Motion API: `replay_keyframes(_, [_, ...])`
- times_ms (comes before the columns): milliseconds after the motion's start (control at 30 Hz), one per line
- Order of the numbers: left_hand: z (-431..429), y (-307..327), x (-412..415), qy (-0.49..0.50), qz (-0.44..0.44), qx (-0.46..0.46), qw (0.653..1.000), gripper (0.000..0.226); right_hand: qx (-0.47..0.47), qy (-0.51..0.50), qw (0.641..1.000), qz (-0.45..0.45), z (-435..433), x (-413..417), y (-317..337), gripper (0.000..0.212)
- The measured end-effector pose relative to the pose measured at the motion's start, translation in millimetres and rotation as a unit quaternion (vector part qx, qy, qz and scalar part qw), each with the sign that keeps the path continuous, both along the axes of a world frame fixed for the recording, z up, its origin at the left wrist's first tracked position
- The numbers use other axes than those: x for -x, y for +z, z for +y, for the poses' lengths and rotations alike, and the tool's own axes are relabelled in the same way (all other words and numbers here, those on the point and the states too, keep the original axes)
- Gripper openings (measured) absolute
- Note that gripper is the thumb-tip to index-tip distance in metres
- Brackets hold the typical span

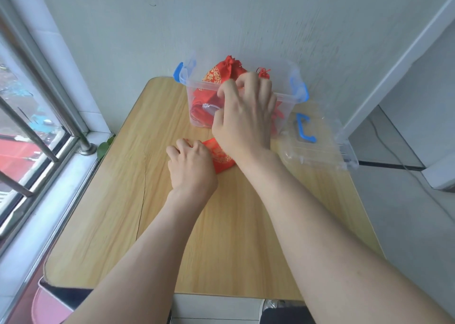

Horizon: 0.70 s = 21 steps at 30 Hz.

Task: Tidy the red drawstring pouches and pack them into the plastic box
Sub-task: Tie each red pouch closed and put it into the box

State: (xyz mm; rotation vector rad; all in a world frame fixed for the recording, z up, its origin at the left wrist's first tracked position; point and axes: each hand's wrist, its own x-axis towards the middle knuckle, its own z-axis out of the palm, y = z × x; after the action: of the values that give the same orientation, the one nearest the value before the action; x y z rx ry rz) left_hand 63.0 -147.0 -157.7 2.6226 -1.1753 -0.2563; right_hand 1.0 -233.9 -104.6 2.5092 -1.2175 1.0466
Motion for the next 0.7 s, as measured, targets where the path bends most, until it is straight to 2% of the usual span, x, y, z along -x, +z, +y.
replay_keyframes(67, [3,0,-3,-0.003,0.006,-0.001,1.000,0.051,-0.057,0.008,0.998,-0.015,13,13,-11,0.023])
replay_keyframes(133, [4,-1,-7,0.001,0.008,-0.005,1.000,0.044,-0.170,0.002,0.985,0.012,28,22,-22,0.024])
replay_keyframes(233, [9,1,-4,0.011,0.008,0.005,1.000,0.035,-0.330,-0.018,0.941,0.078,51,36,-32,0.036])
replay_keyframes(300, [12,2,-1,0.023,0.011,0.011,1.000,0.031,-0.401,-0.032,0.911,0.094,60,44,-38,0.051])
replay_keyframes(367, [15,3,0,0.033,0.009,0.022,0.999,0.026,-0.417,-0.047,0.902,0.105,65,53,-40,0.061])
replay_keyframes(400, [16,3,0,0.033,0.009,0.034,0.999,0.023,-0.415,-0.052,0.902,0.106,67,58,-39,0.059])
replay_keyframes(533, [16,-1,0,-0.010,0.062,0.107,0.992,0.030,-0.412,-0.068,0.904,0.094,70,70,-39,0.029])
replay_keyframes(700, [20,-1,0,-0.040,0.112,0.182,0.976,0.029,-0.418,-0.061,0.900,0.110,80,74,-40,0.007])
